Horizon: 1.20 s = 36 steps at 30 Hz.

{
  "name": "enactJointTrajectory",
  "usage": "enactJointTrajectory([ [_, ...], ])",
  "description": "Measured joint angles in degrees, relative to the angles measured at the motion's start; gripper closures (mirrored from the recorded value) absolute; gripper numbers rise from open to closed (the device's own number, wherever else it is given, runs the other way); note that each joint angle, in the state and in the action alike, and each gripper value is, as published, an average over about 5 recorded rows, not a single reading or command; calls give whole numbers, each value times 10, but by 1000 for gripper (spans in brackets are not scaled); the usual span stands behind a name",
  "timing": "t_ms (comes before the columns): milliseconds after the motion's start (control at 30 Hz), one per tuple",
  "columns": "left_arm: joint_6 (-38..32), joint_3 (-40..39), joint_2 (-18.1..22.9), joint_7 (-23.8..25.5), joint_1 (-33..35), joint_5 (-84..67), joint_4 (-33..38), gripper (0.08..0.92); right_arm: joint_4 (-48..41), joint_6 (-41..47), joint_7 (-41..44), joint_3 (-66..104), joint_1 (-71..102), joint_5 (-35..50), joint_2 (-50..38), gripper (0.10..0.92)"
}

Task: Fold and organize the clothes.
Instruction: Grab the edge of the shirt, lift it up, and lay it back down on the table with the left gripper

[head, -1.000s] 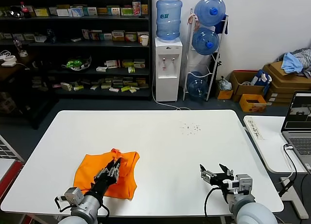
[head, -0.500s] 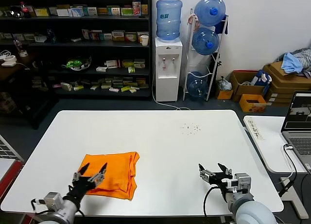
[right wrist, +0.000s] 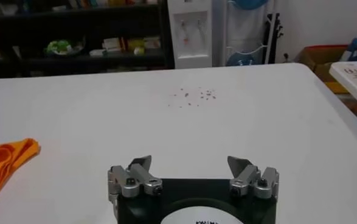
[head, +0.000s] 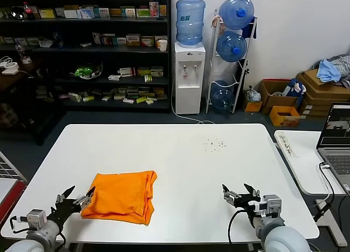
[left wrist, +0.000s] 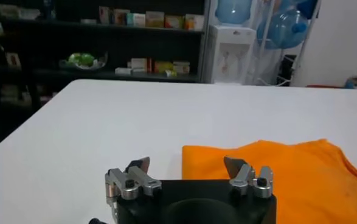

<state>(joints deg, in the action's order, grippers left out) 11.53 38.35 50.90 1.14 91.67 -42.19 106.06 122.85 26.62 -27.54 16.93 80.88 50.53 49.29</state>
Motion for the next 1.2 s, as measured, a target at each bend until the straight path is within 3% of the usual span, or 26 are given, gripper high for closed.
enactJointTrajectory([
  [300,28,-17,-27,2,-25,-46,-31,177,1,0,-1,-1,-1,0,2,203],
  [700,40,-46,-30,3,-52,-59,-49,193,3,0,-2,4,4,0,1,203],
  [1200,40,-64,-20,1,-60,-48,-55,605,4,0,-2,5,6,1,1,203],
])
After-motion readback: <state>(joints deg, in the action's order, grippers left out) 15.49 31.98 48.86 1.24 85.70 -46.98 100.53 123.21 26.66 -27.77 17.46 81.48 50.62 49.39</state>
